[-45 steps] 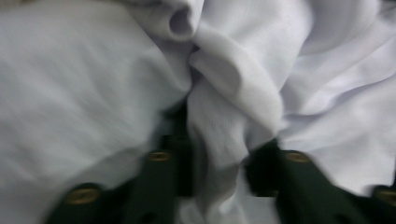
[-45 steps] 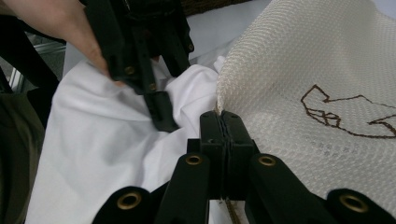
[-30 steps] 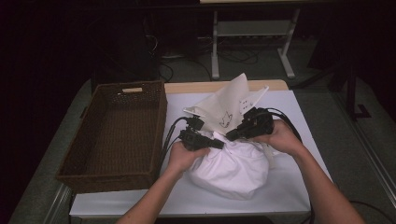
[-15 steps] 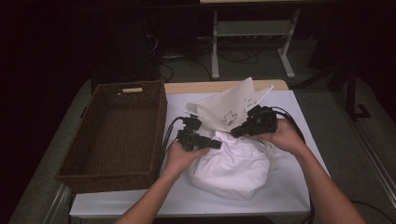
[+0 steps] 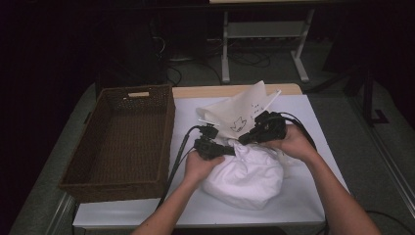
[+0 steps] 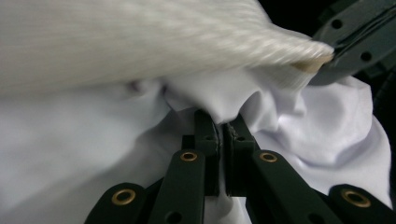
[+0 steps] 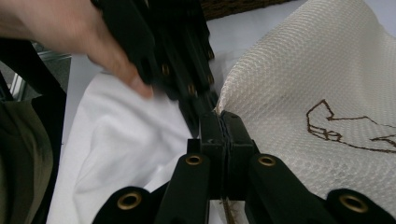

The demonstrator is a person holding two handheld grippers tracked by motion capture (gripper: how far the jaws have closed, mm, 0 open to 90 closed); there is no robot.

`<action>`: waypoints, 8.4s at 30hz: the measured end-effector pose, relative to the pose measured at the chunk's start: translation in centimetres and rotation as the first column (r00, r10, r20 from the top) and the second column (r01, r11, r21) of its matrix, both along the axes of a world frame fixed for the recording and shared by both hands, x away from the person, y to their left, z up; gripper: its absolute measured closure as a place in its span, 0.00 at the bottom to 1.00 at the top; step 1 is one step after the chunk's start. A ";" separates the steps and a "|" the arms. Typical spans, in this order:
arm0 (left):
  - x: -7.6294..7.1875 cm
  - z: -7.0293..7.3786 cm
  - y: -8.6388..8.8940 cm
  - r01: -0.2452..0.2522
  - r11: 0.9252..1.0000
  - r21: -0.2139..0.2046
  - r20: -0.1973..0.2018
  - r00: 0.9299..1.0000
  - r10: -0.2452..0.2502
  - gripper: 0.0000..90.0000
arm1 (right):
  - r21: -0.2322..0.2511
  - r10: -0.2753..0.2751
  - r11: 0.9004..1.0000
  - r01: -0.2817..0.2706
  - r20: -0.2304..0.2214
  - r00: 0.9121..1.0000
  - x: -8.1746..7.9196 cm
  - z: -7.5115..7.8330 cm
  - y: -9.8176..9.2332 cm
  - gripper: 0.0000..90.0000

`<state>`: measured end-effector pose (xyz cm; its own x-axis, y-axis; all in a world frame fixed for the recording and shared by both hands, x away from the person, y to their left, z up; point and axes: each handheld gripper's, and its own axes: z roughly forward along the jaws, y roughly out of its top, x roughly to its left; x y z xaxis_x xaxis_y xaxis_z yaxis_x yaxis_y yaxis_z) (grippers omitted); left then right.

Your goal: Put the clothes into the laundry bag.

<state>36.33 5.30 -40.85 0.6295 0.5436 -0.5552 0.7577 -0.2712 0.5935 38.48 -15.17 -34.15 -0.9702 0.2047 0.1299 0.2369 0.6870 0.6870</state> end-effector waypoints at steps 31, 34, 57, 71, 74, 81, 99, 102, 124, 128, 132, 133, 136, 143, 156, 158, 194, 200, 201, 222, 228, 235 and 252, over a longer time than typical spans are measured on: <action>-0.6 -0.8 4.2 -0.062 0.992 0.109 -0.060 0.996 0.069 0.85 | 0.006 -0.053 0.999 0.053 -0.009 0.999 0.1 -0.6 -2.0 0.98; -1.6 0.6 3.4 -0.013 0.996 0.089 -0.003 1.000 0.013 0.90 | 0.005 -0.041 0.999 0.041 -0.012 0.999 0.0 -0.6 -1.7 0.98; -0.4 1.5 1.8 -0.042 0.991 0.125 0.025 0.999 0.039 0.53 | 0.035 -0.040 0.999 0.041 -0.030 0.999 -0.2 -0.1 -2.1 0.98; -2.5 -1.1 2.7 0.083 0.995 0.053 -0.158 0.985 -0.074 0.40 | 0.003 -0.044 0.999 0.044 -0.024 0.999 0.0 -0.4 -1.7 0.98; -1.9 -2.1 -0.1 0.100 0.989 0.105 -0.090 0.992 -0.091 0.65 | -0.005 -0.033 0.999 0.033 -0.026 0.999 -0.1 -0.5 -1.4 0.98; -1.6 -0.3 -0.6 0.065 0.998 0.007 0.019 0.998 -0.065 0.95 | -0.019 -0.005 1.000 0.004 -0.035 0.999 -0.7 -0.3 -1.5 0.98; -0.1 -0.5 -0.1 -0.110 0.994 0.014 0.033 0.993 0.110 0.85 | 0.019 0.022 1.000 -0.022 -0.039 0.999 -1.7 0.6 -0.6 0.99; -0.8 0.3 0.7 -0.071 0.997 0.040 0.025 0.997 0.070 0.67 | 0.011 -0.002 1.000 0.003 -0.040 0.999 -1.2 0.1 -1.2 0.99; -1.9 -0.8 -0.1 -0.049 0.999 0.013 0.044 0.998 0.048 0.92 | -0.019 -0.012 1.000 0.011 -0.034 0.999 -0.8 -0.3 -0.7 0.98; -2.4 0.5 0.8 -0.030 0.999 -0.020 0.059 0.998 0.031 0.93 | -0.006 0.010 1.000 -0.010 -0.022 1.000 -1.6 0.3 -0.6 0.98; -3.6 3.2 2.1 0.052 0.998 -0.022 0.075 0.996 -0.051 0.93 | 0.030 0.039 0.999 -0.038 -0.024 0.999 -2.4 1.0 -0.5 0.99; -3.7 3.5 2.2 0.063 0.998 -0.021 0.076 0.995 -0.061 0.93 | 0.038 0.046 0.998 -0.045 -0.023 0.999 -2.6 1.2 -0.3 0.99; -3.5 3.5 1.9 0.080 0.997 -0.003 0.074 0.994 -0.079 0.93 | 0.056 0.068 0.996 -0.066 -0.027 0.997 -3.1 1.6 0.3 0.99; -0.9 -0.1 -0.5 0.008 1.000 0.016 0.017 1.000 -0.008 0.93 | 0.104 0.104 0.989 -0.100 -0.031 0.994 -3.4 2.0 1.5 0.99; -2.6 2.2 3.3 0.001 0.996 0.088 0.015 1.000 -0.002 0.46 | 0.057 -0.014 0.998 0.018 -0.055 0.998 -1.4 -0.2 -1.0 0.99; -3.3 2.4 4.9 -0.004 0.996 0.088 0.005 1.000 0.004 0.42 | 0.053 -0.018 0.998 0.020 -0.046 0.999 -1.3 -0.2 -0.9 0.99; -0.7 1.2 2.6 -0.076 0.996 0.041 0.074 0.995 0.073 0.61 | 0.068 -0.047 0.996 0.051 -0.055 0.997 -1.2 -0.1 -2.0 0.99; -3.2 1.4 4.9 -0.007 0.999 0.053 -0.010 1.000 0.007 0.34 | 0.046 -0.071 0.996 0.073 -0.043 0.997 -0.7 0.0 -1.9 0.99; -3.6 1.0 4.7 0.018 0.997 0.071 -0.013 1.000 -0.017 0.33 | 0.041 -0.072 0.996 0.074 -0.041 0.997 -0.6 0.0 -1.8 0.98; -5.0 2.1 2.2 0.047 0.997 -0.056 0.099 0.994 -0.042 0.90 | -0.001 0.050 0.999 -0.050 -0.002 0.999 -3.8 1.1 -0.1 0.99; -2.3 0.2 1.3 -0.099 0.987 -0.126 0.061 0.992 0.107 0.90 | 0.063 0.100 0.993 -0.099 -0.020 0.995 -4.6 2.0 0.2 0.99; -1.0 -0.2 1.8 -0.183 0.978 -0.101 0.050 0.981 0.189 0.81 | 0.044 0.021 0.999 -0.020 -0.026 0.999 -3.0 1.2 -1.5 0.99; -5.1 0.0 2.2 0.062 0.996 0.060 -0.067 0.996 -0.058 0.32 | -0.004 -0.029 1.000 0.029 -0.019 0.999 -1.6 0.0 -1.3 0.98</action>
